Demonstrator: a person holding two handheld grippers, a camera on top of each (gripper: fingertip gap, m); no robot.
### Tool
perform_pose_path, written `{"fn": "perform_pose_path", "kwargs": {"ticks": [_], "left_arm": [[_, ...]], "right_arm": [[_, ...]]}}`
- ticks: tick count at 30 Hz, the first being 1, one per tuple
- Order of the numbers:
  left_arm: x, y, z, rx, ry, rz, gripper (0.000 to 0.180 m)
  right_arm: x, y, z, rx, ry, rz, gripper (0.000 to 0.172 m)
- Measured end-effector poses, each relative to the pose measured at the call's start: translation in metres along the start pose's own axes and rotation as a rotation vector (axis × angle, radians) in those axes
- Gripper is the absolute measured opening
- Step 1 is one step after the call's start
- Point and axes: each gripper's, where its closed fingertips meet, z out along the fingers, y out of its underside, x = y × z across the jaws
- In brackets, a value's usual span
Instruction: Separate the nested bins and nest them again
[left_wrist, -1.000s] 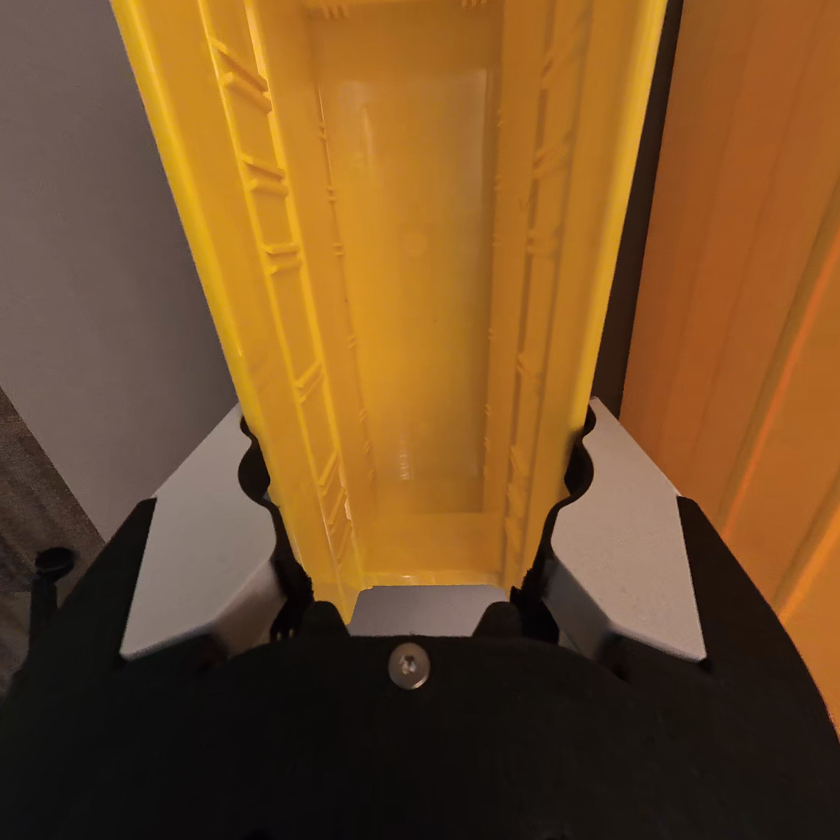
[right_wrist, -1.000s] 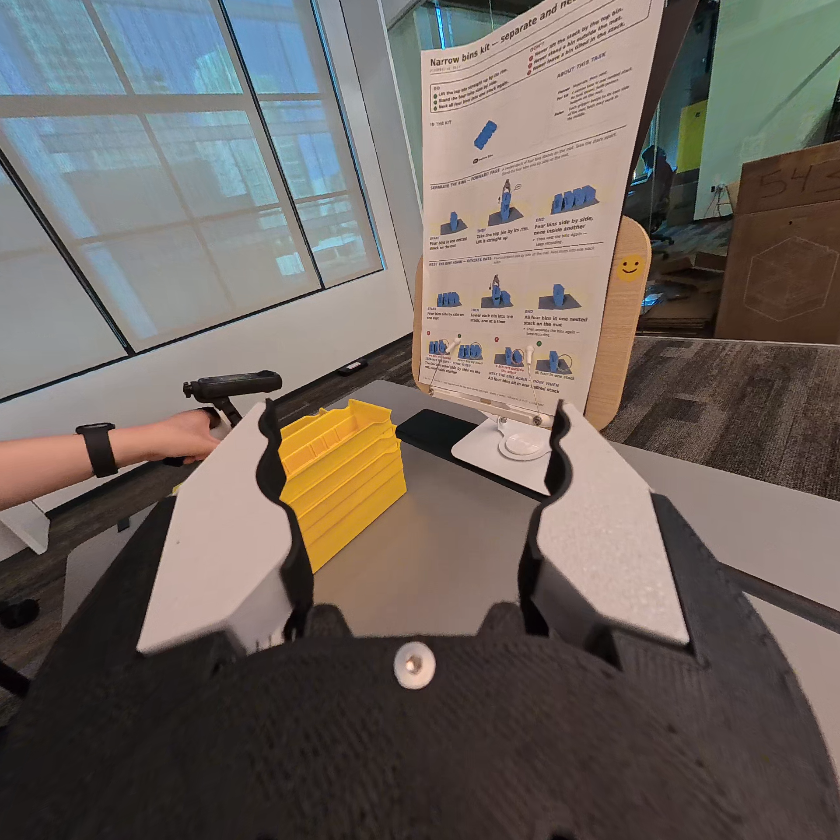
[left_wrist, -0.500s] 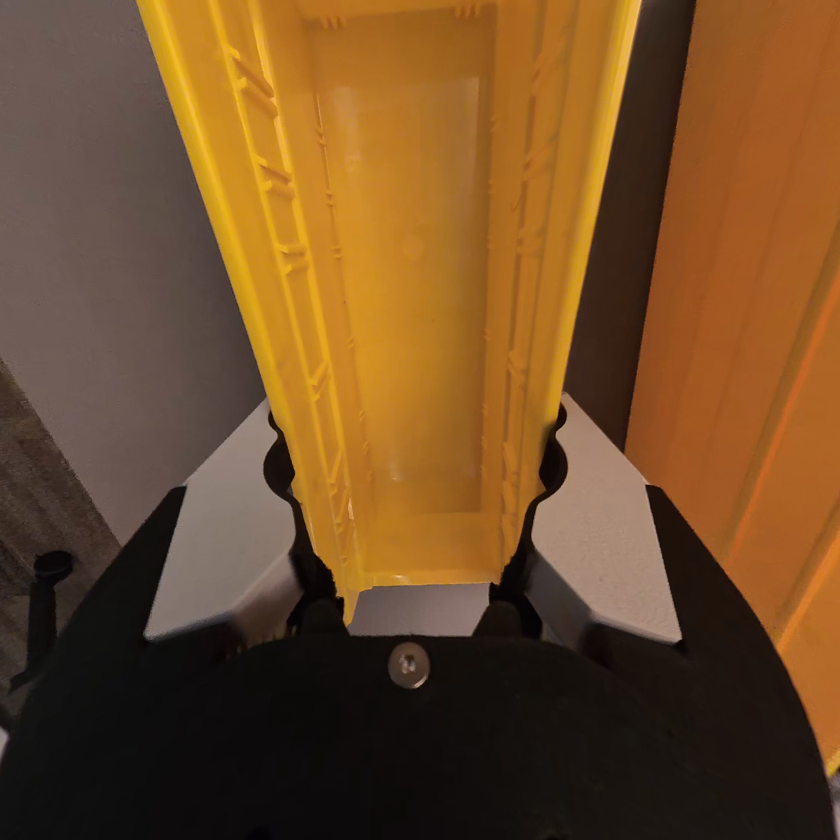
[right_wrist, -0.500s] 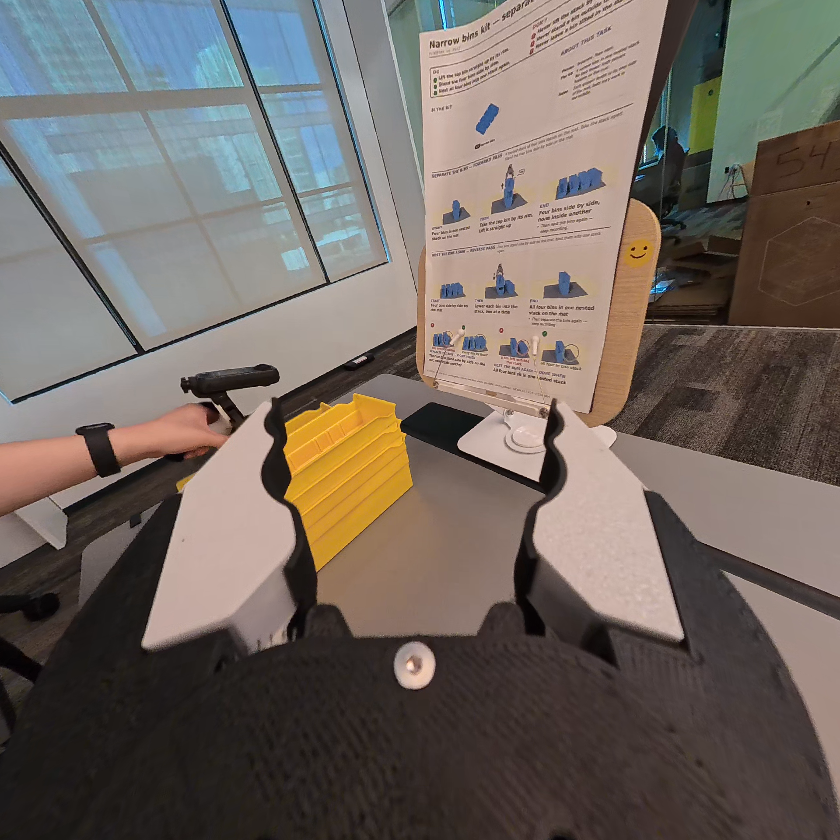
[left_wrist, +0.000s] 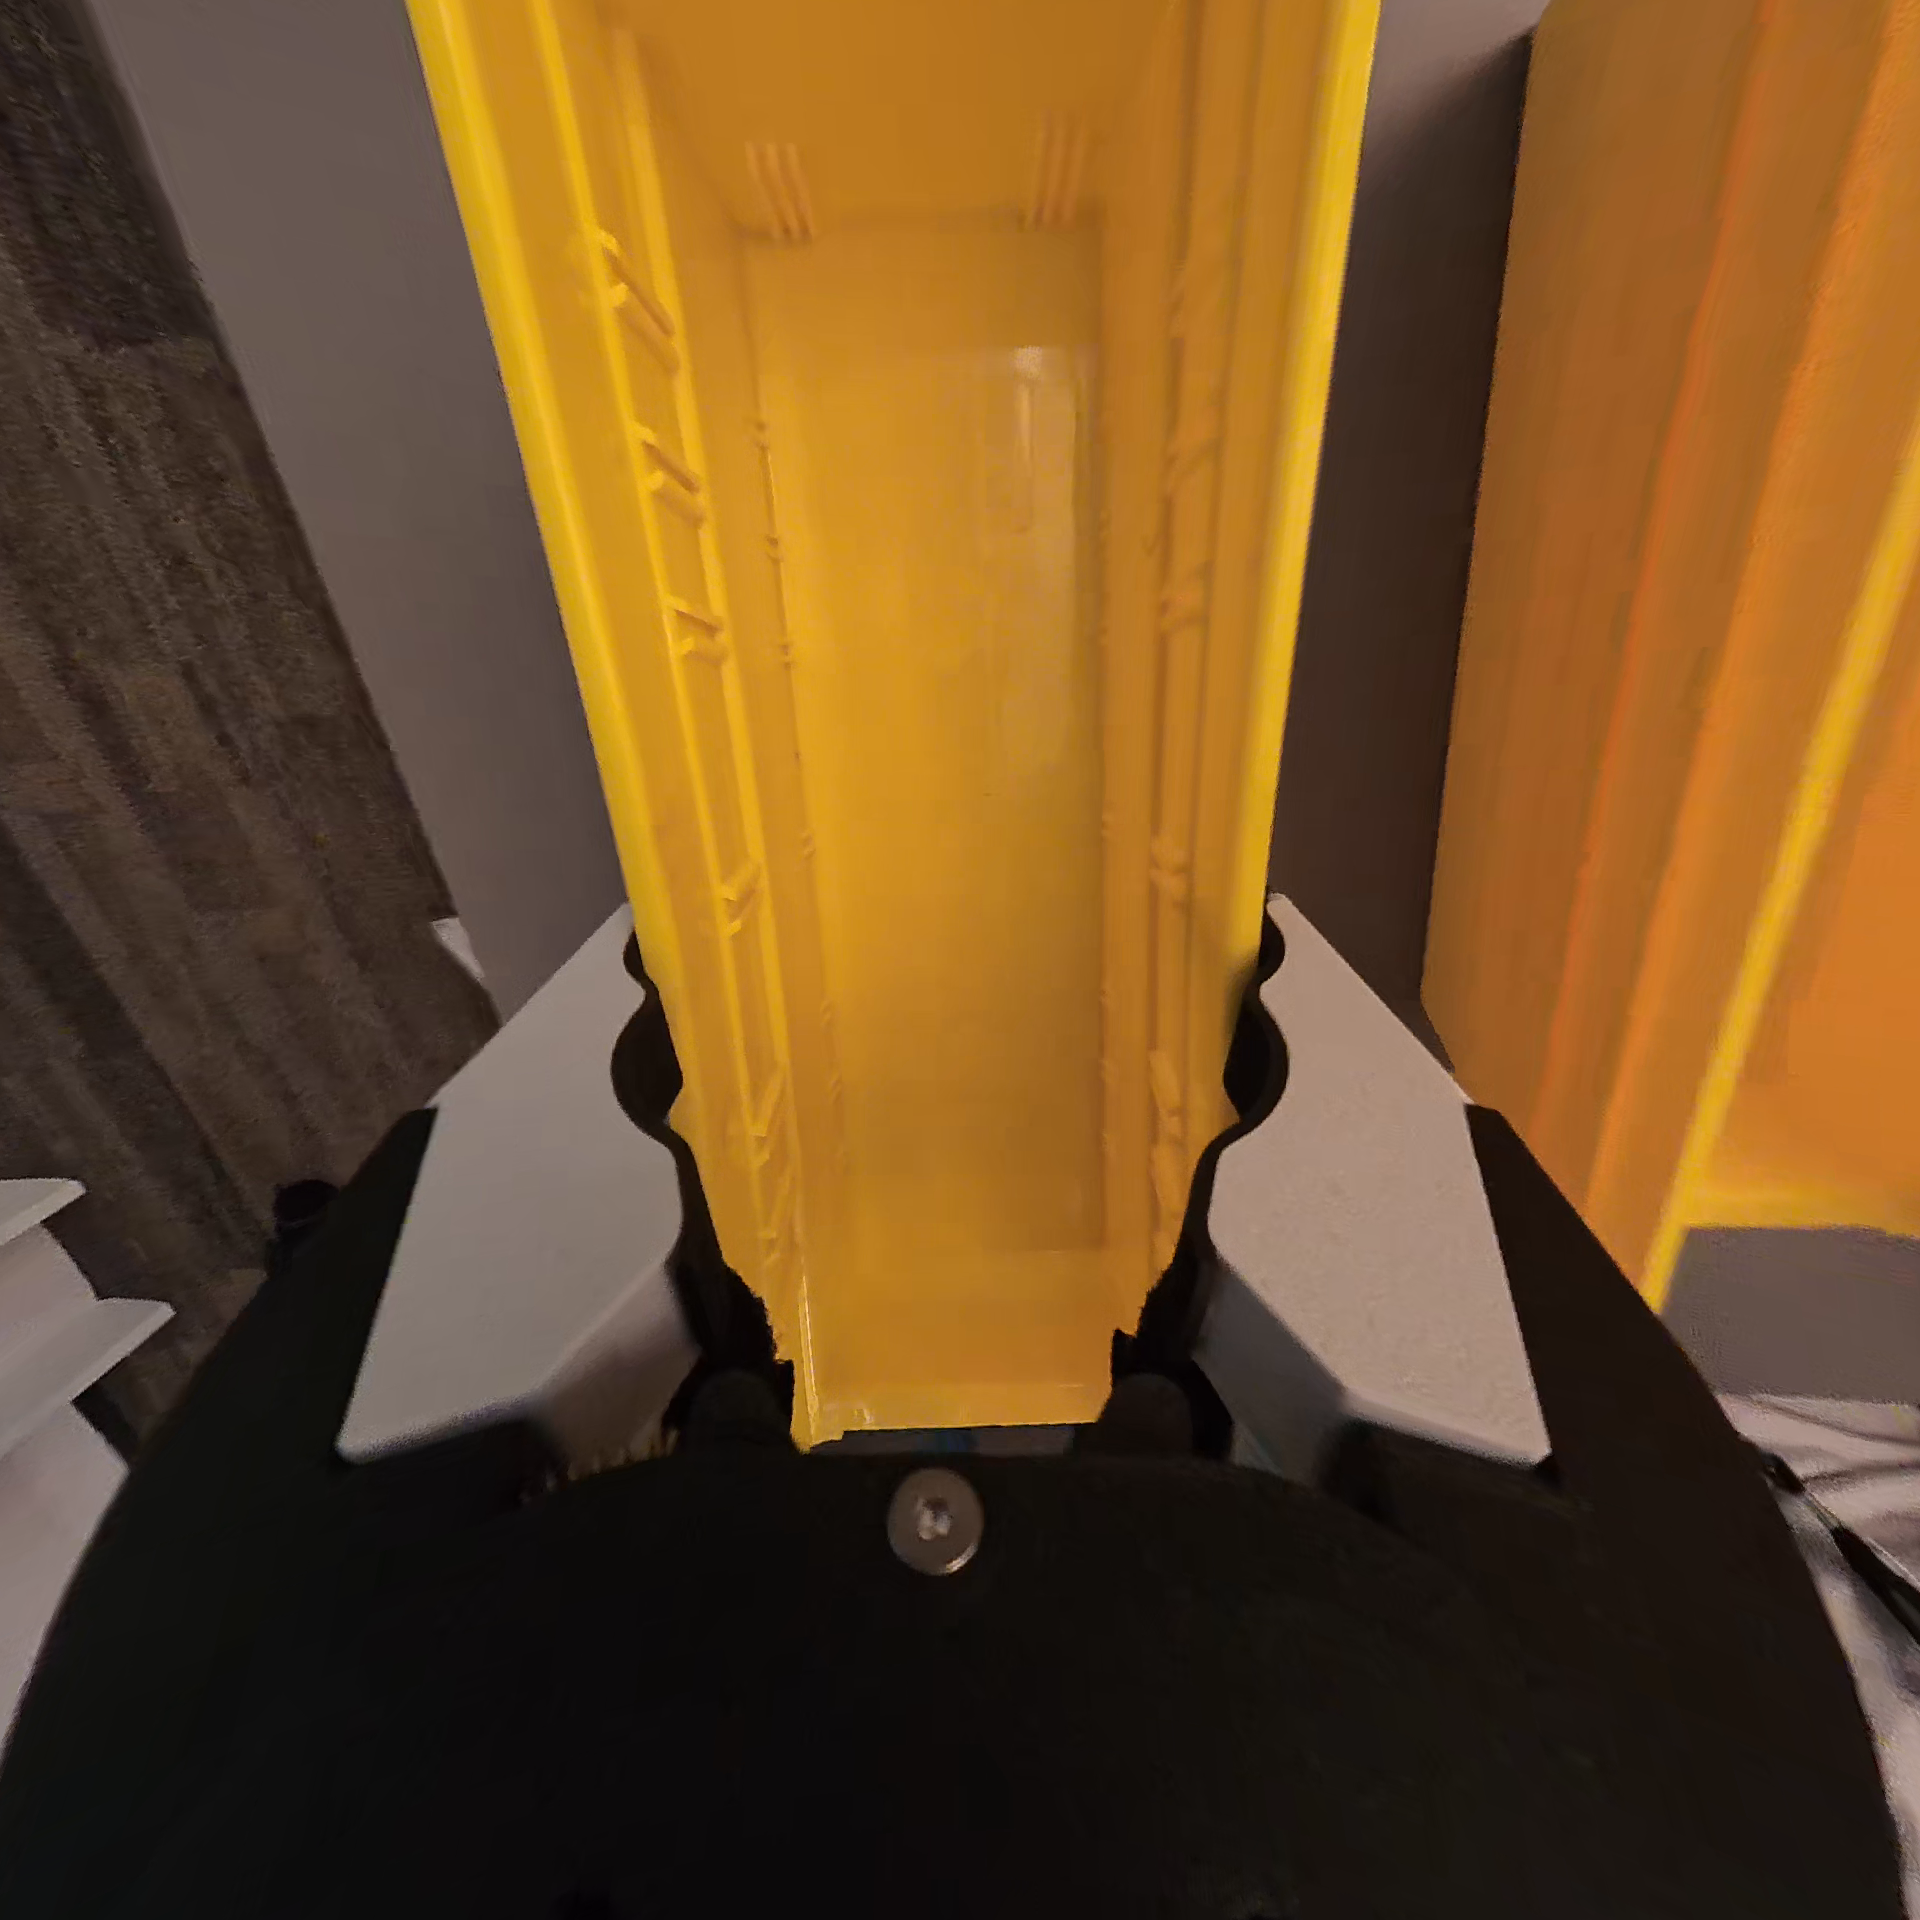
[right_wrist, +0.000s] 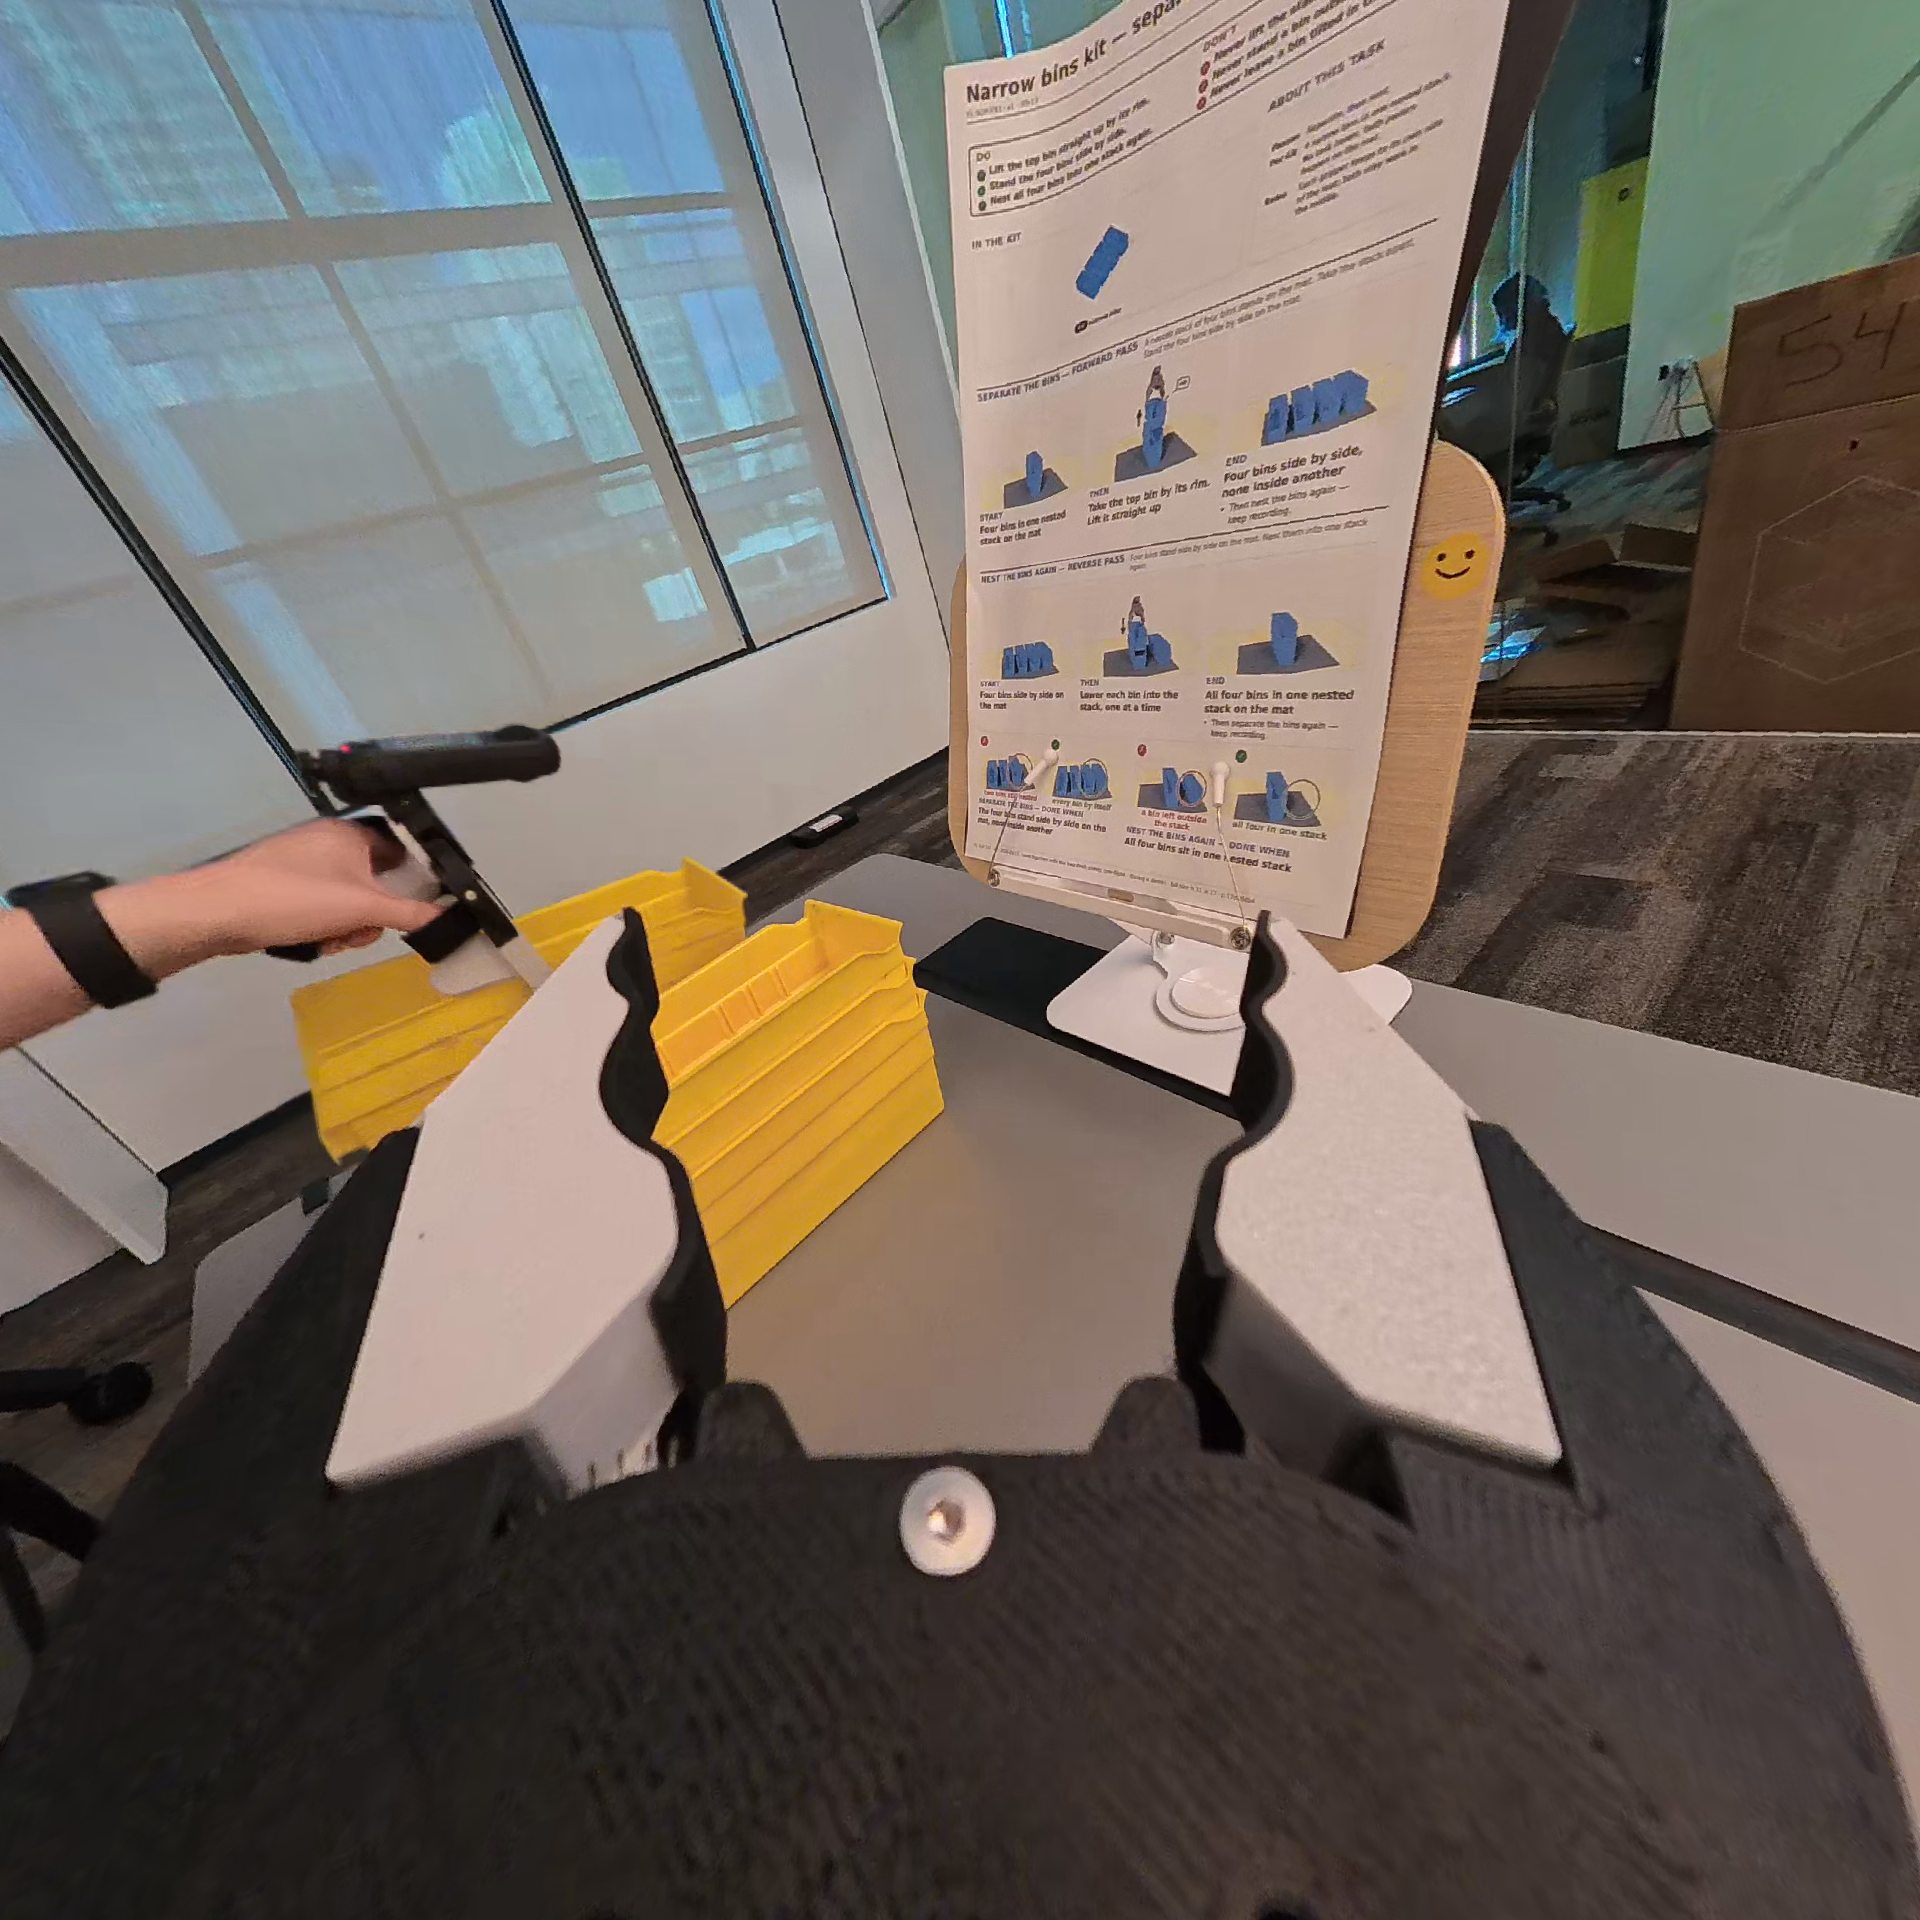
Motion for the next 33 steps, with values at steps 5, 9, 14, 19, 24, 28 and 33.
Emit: {"fn": "perform_pose_path", "kwargs": {"ticks": [5,9,14,19,24,28,33], "left_arm": [[0.017,-0.016,-0.071,0.068,-0.037,0.036,0.109],[0.061,-0.035,-0.135,0.170,0.039,0.040,0.111],[0.141,-0.051,-0.171,0.263,0.269,0.013,0.111],[0.171,-0.063,-0.153,0.307,0.235,0.012,0.108],[0.175,-0.060,-0.126,0.291,0.193,-0.018,0.109],[0.174,-0.052,-0.110,0.258,0.195,-0.052,0.111],[0.162,-0.046,-0.088,0.239,0.150,-0.102,0.110]], "right_arm": [[0.000,0.001,0.000,-0.006,0.000,0.005,0.111],[0.000,0.004,0.002,-0.020,-0.001,0.008,0.111],[0.001,0.009,0.003,-0.045,-0.002,0.022,0.111],[-0.003,0.004,-0.006,-0.024,-0.019,0.030,0.111],[-0.008,0.003,-0.012,-0.020,-0.045,0.048,0.111],[-0.012,0.002,-0.013,-0.023,-0.060,0.046,0.111],[-0.018,-0.001,-0.019,-0.015,-0.084,0.046,0.111]]}}
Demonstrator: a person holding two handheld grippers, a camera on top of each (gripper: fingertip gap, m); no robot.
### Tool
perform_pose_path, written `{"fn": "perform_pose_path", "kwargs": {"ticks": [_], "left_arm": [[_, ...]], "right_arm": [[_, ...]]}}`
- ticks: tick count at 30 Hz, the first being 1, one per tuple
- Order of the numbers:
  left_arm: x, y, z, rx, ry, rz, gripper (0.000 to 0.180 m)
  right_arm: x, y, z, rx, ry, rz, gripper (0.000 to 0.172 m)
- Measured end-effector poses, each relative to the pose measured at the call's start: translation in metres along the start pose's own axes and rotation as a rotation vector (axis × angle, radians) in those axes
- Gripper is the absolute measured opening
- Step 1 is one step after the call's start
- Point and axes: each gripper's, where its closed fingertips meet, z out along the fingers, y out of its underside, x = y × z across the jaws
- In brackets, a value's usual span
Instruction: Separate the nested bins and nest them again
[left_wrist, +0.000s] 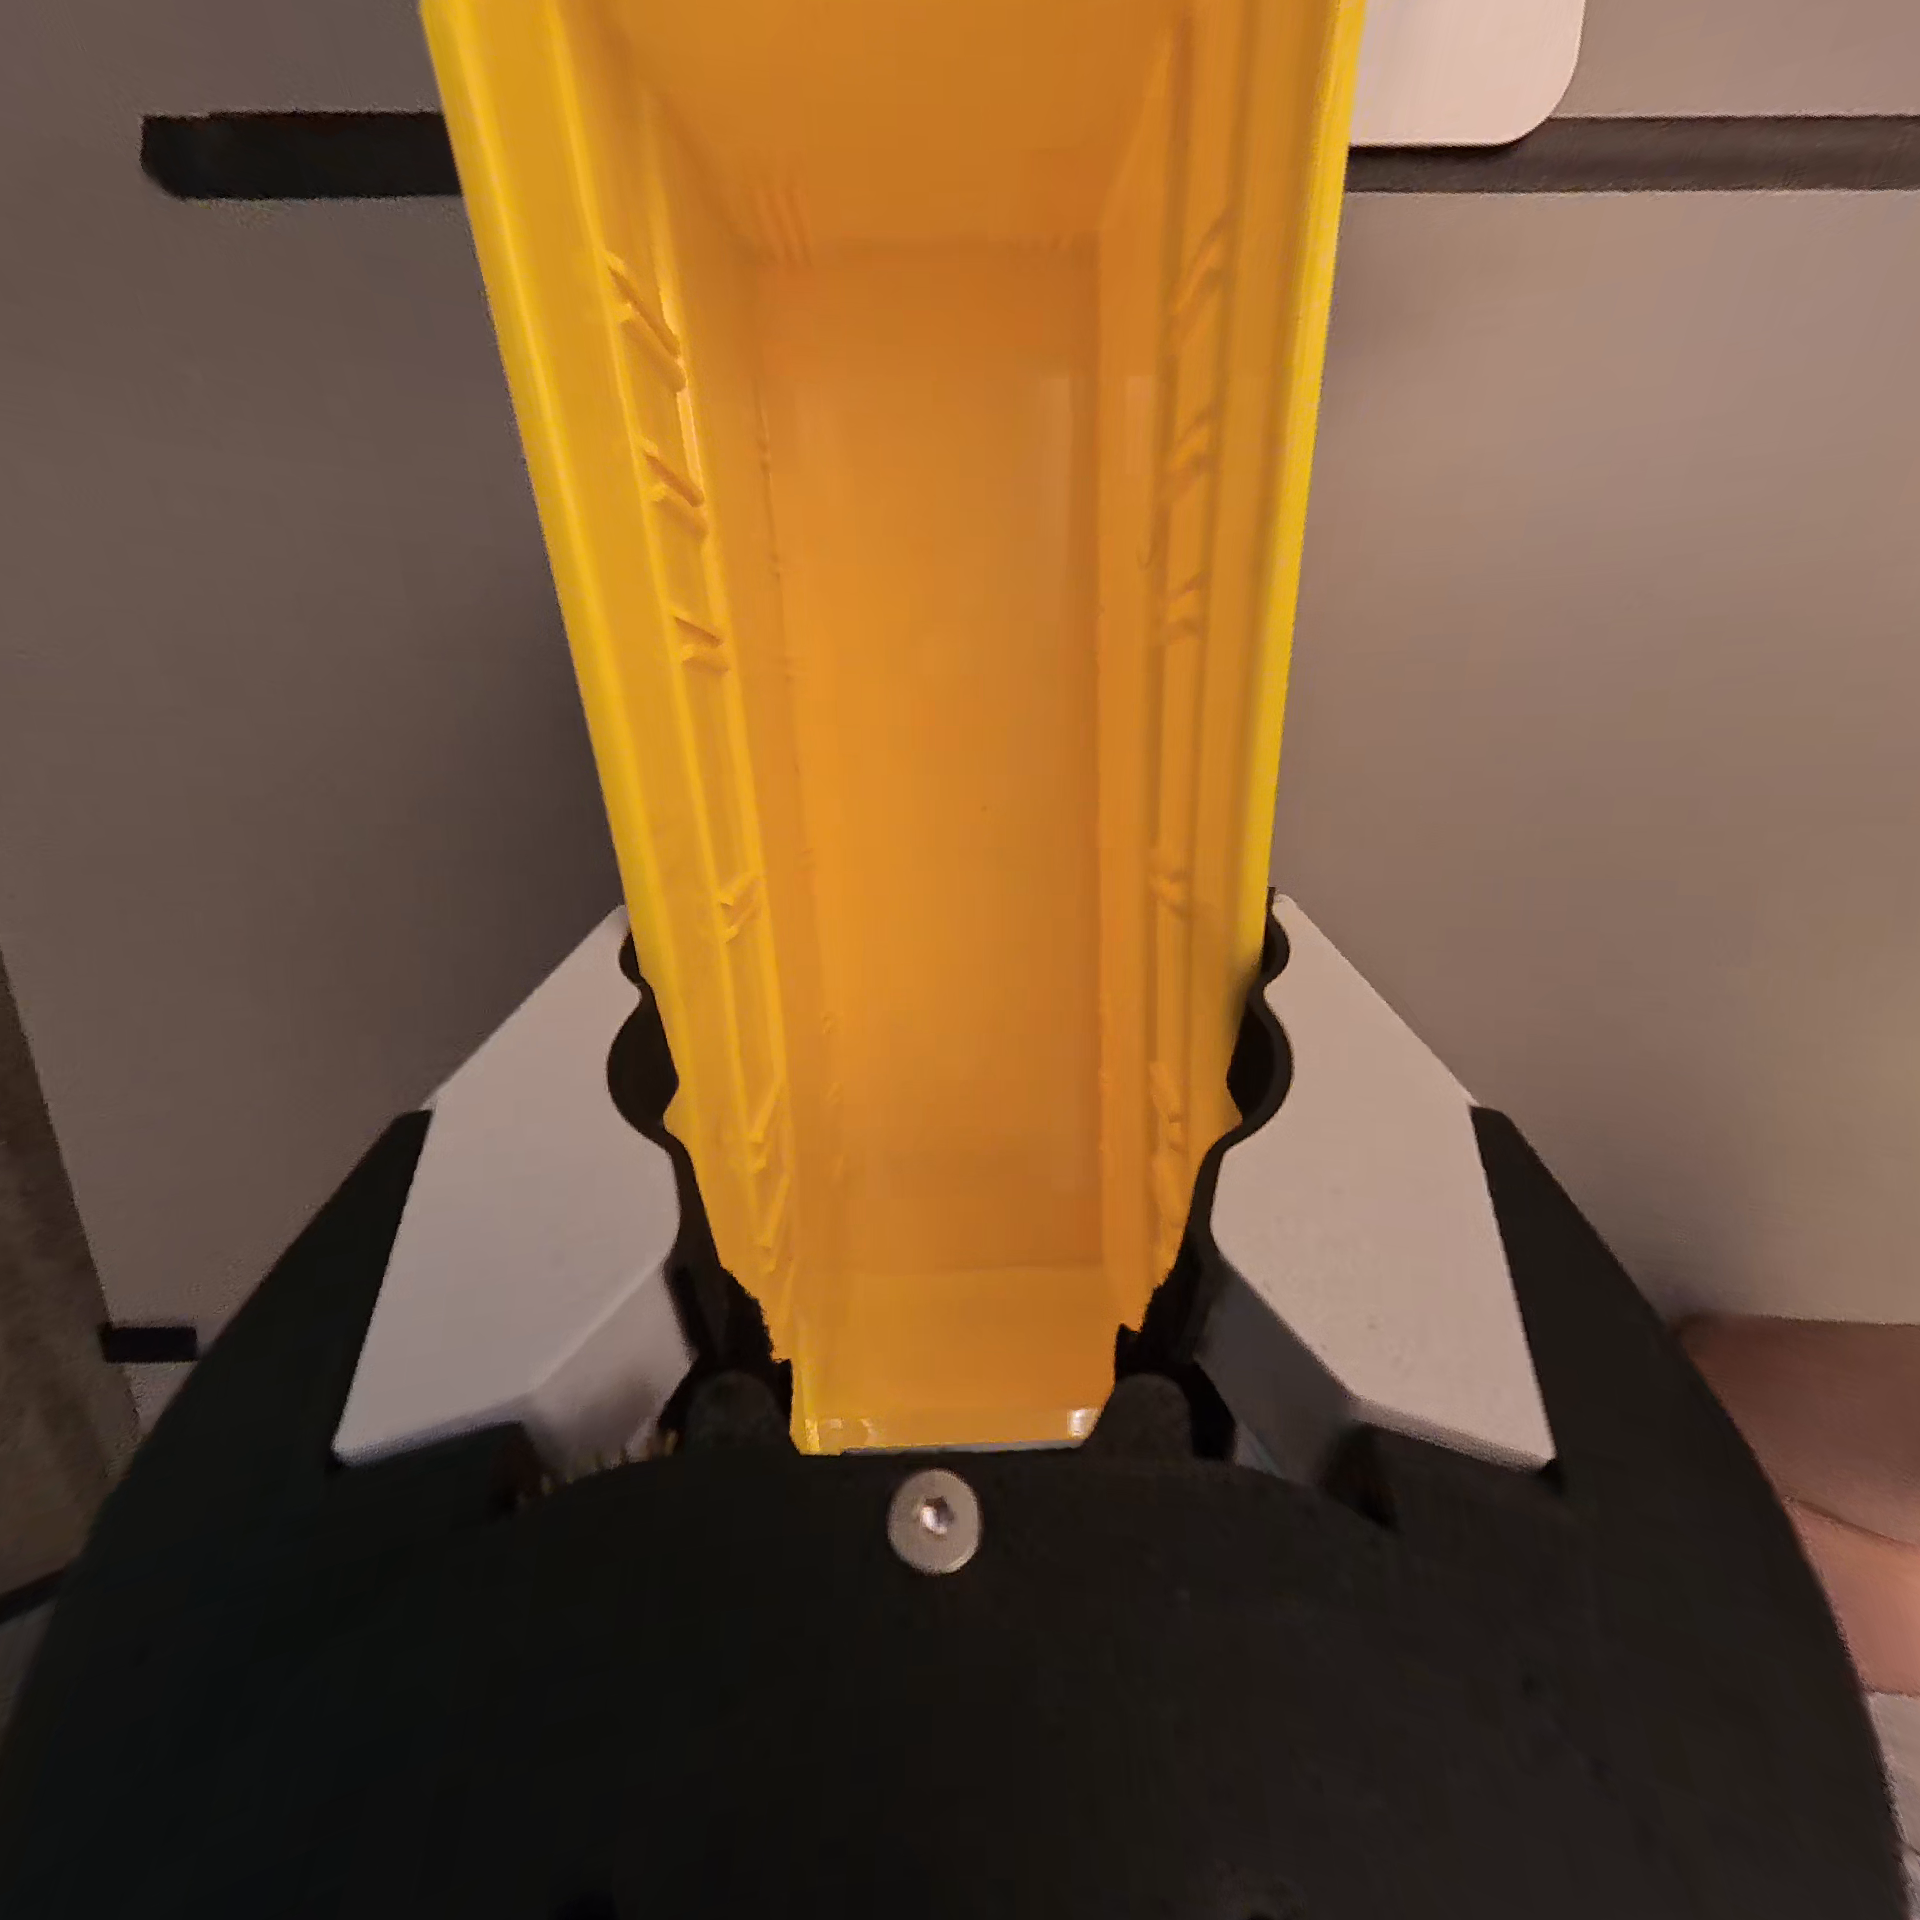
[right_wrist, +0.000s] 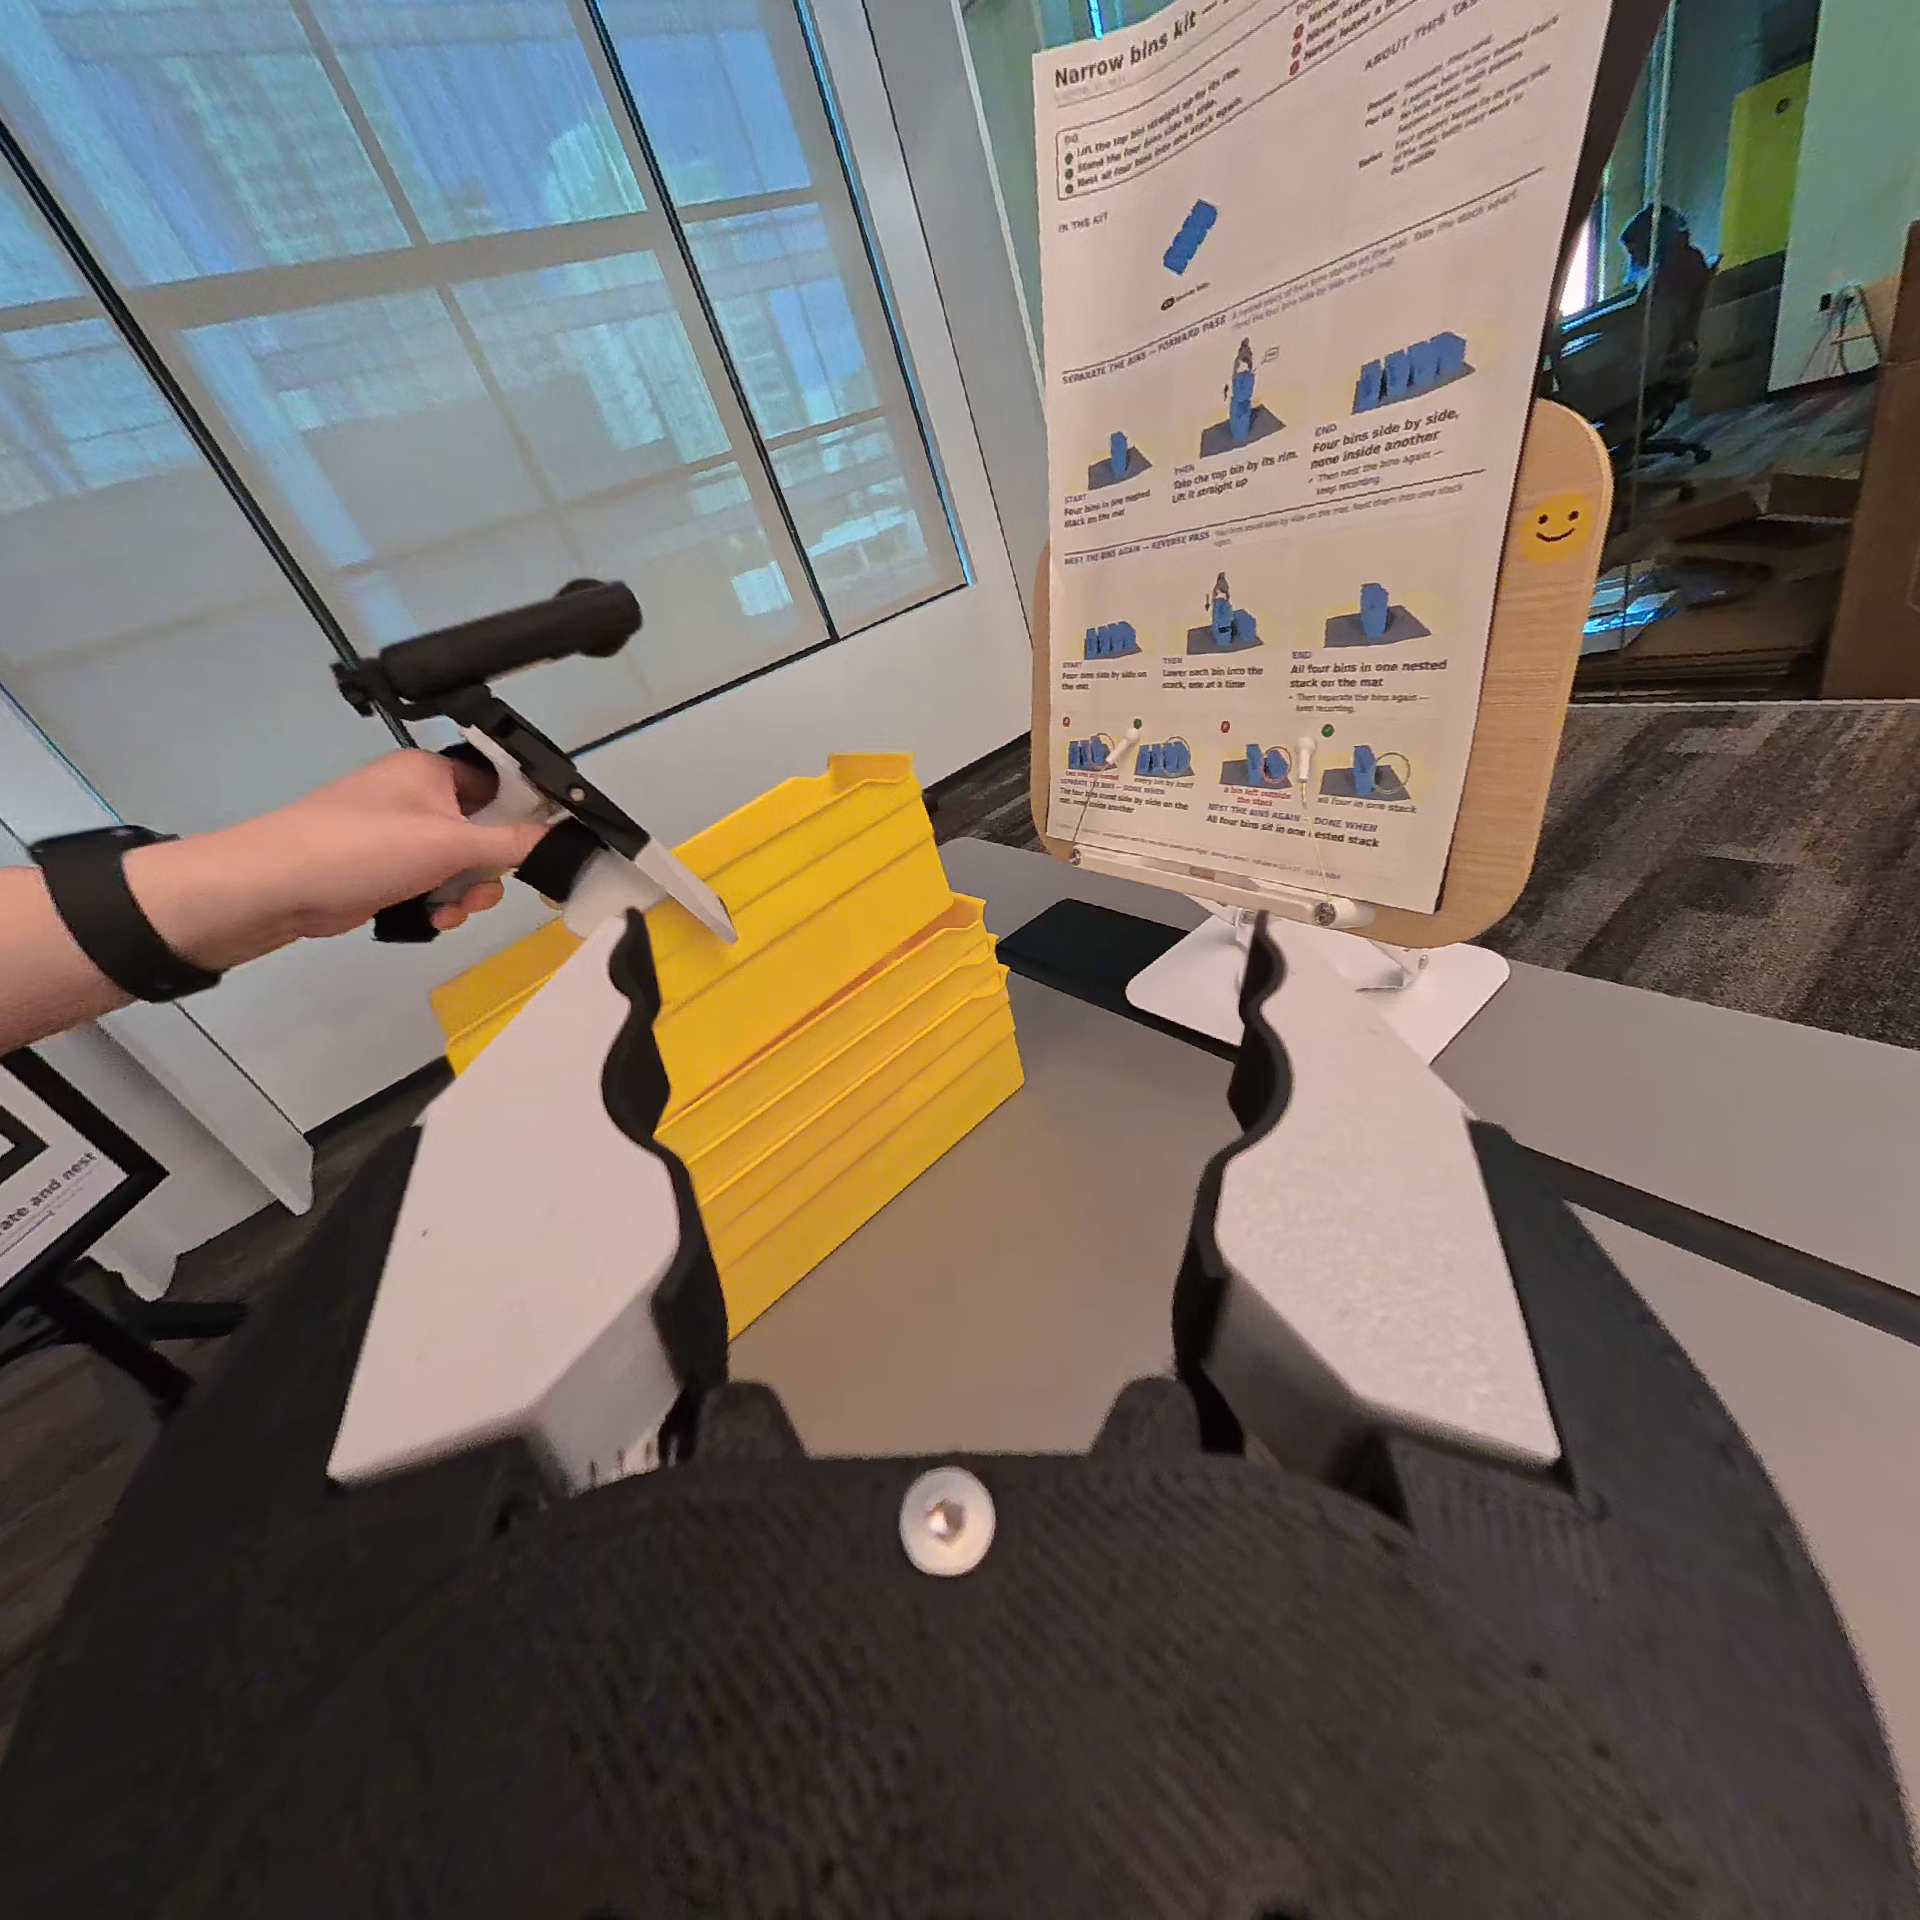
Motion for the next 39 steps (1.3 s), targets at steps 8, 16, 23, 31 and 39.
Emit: {"fn": "perform_pose_path", "kwargs": {"ticks": [8,16,23,31,39], "left_arm": [[0.005,0.009,0.025,-0.033,-0.022,0.008,0.110],[0.003,0.000,0.037,0.032,-0.039,0.024,0.111],[0.004,0.021,0.056,-0.054,0.019,-0.011,0.133],[-0.002,0.009,0.019,0.093,0.083,0.116,0.129],[0.024,0.103,-0.031,0.266,0.332,0.752,0.095]], "right_arm": [[0.009,0.002,-0.006,-0.009,0.018,0.028,0.111],[0.008,0.003,-0.004,-0.017,0.016,0.025,0.111],[0.004,0.012,0.005,-0.058,0.022,0.009,0.110],[0.004,0.024,0.018,-0.111,0.039,-0.011,0.110],[0.012,0.033,0.026,-0.145,0.068,-0.011,0.110]]}}
